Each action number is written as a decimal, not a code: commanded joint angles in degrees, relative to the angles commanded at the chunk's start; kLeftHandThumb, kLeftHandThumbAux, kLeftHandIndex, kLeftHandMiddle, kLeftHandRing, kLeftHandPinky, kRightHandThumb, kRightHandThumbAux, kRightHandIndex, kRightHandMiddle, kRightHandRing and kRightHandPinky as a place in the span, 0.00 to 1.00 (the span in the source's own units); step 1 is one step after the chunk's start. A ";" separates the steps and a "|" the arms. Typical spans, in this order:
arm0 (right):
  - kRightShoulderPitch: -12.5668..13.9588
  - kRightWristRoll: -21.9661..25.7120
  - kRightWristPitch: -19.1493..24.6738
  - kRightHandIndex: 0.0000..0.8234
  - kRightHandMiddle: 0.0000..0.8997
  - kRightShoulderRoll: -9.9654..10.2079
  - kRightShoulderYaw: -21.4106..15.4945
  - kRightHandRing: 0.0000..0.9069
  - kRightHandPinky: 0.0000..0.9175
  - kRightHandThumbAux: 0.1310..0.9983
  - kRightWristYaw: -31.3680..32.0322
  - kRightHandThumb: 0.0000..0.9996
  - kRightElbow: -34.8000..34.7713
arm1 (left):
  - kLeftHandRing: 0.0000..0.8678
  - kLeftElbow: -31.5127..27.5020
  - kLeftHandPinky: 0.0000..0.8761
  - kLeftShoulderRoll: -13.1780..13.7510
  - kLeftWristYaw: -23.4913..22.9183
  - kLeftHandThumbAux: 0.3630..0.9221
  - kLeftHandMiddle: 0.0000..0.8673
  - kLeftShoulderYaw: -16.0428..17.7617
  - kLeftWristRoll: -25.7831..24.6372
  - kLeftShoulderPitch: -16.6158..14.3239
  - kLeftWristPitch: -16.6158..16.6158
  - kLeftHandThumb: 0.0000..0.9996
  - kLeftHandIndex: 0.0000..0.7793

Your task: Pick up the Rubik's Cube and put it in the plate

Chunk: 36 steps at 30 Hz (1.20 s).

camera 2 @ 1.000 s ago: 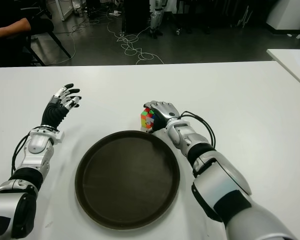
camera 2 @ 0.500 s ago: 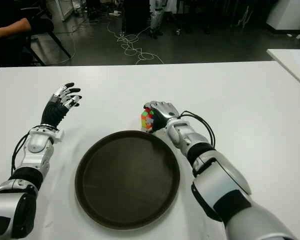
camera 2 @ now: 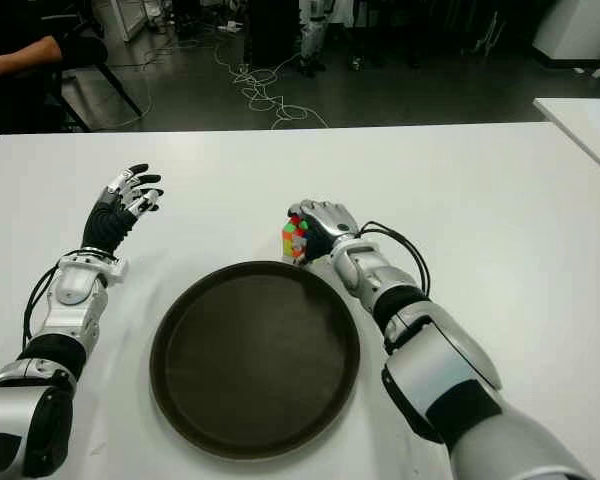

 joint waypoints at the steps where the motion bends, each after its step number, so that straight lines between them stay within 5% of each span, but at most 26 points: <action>1: 0.00 -0.03 -0.01 0.29 0.34 -0.04 0.04 0.38 0.41 0.86 -0.33 0.20 0.02 | 0.29 0.02 0.34 0.02 0.03 0.28 0.26 -0.03 0.05 0.00 -0.01 0.03 0.18; 6: 0.14 0.68 -0.16 0.43 0.46 0.07 -0.66 0.43 0.49 0.70 -2.48 0.69 -0.06 | 0.29 -0.07 0.34 -0.03 0.03 0.29 0.26 -0.04 0.05 0.04 -0.14 0.04 0.18; 9: 0.19 1.09 -0.23 0.44 0.51 0.14 -1.11 0.47 0.53 0.67 -3.15 0.78 -0.01 | 0.29 -0.15 0.34 -0.11 0.07 0.29 0.26 0.02 -0.04 0.04 -0.09 0.03 0.18; 20: 0.32 1.60 -0.03 0.45 0.56 0.44 -2.77 0.55 0.60 0.65 -4.66 0.83 0.18 | 0.30 -0.18 0.35 0.03 0.51 0.29 0.26 -0.19 0.34 0.06 0.10 0.03 0.18; 36: 0.61 1.42 -1.10 0.47 0.53 0.35 -3.28 0.52 0.57 0.65 -5.33 0.83 0.21 | 0.29 -0.32 0.34 0.02 0.66 0.26 0.26 -0.22 0.47 0.13 0.18 0.04 0.17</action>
